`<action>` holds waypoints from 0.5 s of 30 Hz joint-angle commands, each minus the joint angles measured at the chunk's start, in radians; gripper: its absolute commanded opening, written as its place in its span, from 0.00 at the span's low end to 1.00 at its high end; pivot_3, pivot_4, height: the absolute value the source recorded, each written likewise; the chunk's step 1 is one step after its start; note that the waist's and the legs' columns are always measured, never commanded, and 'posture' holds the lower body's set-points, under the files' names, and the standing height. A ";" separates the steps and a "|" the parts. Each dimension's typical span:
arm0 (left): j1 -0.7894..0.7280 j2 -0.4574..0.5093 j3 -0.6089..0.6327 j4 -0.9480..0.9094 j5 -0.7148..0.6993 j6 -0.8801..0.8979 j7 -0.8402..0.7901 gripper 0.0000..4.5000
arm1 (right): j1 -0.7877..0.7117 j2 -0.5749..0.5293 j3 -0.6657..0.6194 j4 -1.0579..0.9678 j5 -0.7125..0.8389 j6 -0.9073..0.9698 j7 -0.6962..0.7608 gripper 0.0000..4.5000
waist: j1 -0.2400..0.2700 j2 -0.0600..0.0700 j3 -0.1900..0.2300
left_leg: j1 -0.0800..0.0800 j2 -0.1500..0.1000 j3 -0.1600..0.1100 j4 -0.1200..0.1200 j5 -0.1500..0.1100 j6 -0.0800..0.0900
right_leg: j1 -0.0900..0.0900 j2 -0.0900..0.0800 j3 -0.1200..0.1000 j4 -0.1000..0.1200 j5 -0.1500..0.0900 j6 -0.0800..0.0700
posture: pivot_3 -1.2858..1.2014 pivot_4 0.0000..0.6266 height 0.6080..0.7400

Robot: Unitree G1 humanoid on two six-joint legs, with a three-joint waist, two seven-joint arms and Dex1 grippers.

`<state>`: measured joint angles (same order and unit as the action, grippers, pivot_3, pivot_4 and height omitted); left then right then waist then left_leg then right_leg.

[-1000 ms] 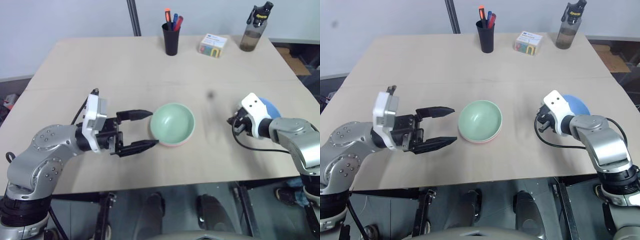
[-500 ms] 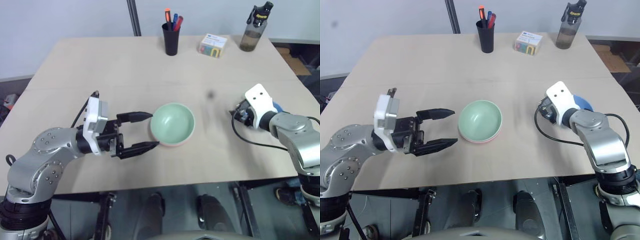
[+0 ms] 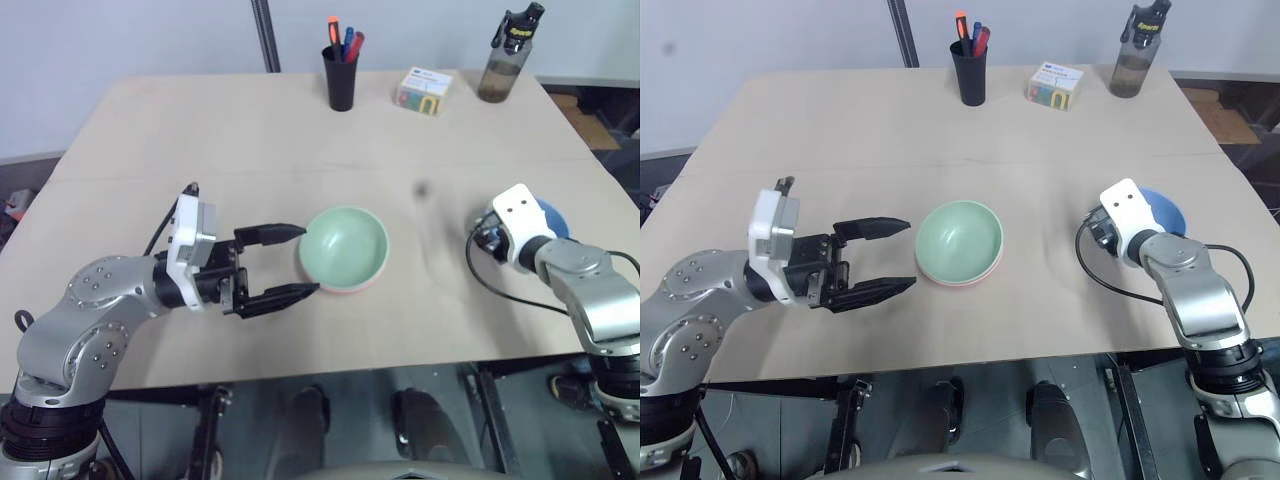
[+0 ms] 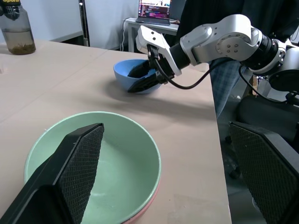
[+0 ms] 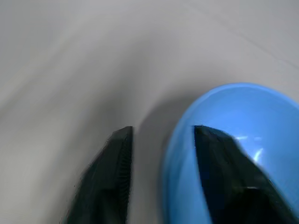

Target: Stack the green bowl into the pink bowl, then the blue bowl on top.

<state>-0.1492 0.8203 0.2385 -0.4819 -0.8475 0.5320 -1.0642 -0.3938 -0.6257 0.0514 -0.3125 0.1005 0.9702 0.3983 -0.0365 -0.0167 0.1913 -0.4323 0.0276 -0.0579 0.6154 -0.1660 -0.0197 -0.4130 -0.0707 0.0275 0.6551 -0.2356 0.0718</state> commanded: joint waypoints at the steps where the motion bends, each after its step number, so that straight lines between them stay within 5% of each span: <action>1: -0.001 0.000 0.029 -0.030 -0.010 -0.017 0.005 1.00 | -0.001 -0.013 -0.027 -0.017 -0.004 -0.025 0.006 0.06 | 0.000 0.000 0.000 | 0.000 0.000 0.000 0.000 0.000 0.000 | 0.000 0.000 0.000 0.000 0.000 0.000 | 0.52 0.24 1.00; 9: 0.007 -0.005 0.032 -0.027 -0.010 -0.018 0.011 1.00 | -0.009 -0.051 -0.019 -0.031 -0.003 -0.162 0.071 0.01 | 0.000 0.000 0.000 | 0.000 0.000 0.000 0.000 0.000 0.000 | 0.000 0.000 0.000 0.000 0.000 0.000 | 0.52 0.24 1.00; 15: 0.101 0.003 0.104 -0.048 -0.014 -0.018 0.021 1.00 | -0.016 -0.019 -0.045 -0.225 0.302 -0.332 0.393 0.01 | -0.006 0.001 0.000 | 0.001 0.001 0.000 -0.001 0.000 0.000 | 0.000 0.001 0.000 0.000 0.000 0.000 | 0.52 0.24 1.00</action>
<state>-0.0751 0.8153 0.2806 -0.4942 -0.8490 0.5311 -1.0456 -0.3768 -0.6587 0.0464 -0.4237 0.2791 0.6639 0.7093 -0.0424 -0.0161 0.1918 -0.4318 0.0297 -0.0577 0.6139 -0.1661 -0.0195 -0.4133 -0.0693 0.0275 0.6546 -0.2357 0.0719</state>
